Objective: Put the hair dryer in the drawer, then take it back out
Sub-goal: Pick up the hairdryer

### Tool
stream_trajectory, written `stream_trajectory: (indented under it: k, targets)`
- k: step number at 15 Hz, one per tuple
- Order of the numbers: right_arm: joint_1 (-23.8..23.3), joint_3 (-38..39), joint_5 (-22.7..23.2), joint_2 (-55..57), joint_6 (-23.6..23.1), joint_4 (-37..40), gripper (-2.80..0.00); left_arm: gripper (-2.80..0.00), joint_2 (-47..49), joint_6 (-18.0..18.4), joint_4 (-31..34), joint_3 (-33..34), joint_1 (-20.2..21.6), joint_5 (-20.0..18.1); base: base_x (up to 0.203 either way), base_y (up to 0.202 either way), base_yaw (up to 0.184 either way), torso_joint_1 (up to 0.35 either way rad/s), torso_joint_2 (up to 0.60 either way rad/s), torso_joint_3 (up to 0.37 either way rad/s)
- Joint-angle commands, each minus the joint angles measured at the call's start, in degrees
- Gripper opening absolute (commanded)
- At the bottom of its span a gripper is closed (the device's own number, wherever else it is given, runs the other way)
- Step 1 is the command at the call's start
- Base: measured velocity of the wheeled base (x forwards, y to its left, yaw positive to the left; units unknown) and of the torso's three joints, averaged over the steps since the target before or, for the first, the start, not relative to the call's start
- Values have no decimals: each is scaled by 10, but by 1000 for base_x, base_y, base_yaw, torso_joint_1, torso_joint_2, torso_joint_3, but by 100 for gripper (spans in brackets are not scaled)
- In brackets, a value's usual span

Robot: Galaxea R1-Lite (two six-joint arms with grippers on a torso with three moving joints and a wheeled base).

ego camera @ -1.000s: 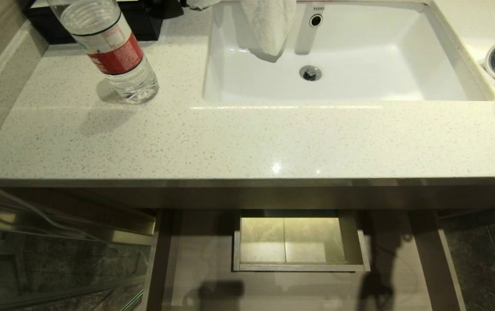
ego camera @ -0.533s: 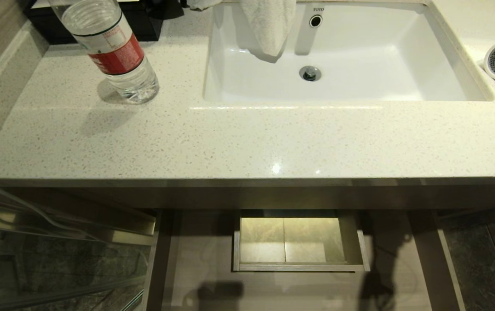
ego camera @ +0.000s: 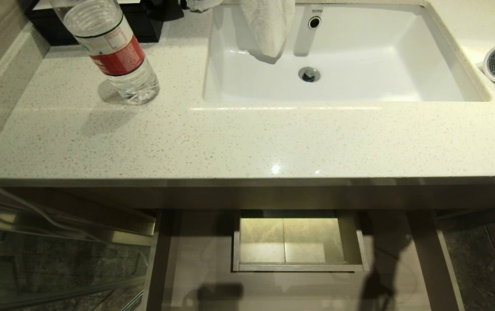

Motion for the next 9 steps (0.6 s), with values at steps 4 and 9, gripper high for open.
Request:
stream_trajectory:
  k: [4,9]
  targets:
    - [1,11,11,-17,-1,44,0,-280,0,0,0,0,0,0,0,0,0,0,0,0]
    - [1,12,23,-17,-2,67,0,-280,0,0,0,0,0,0,0,0,0,0,0,0]
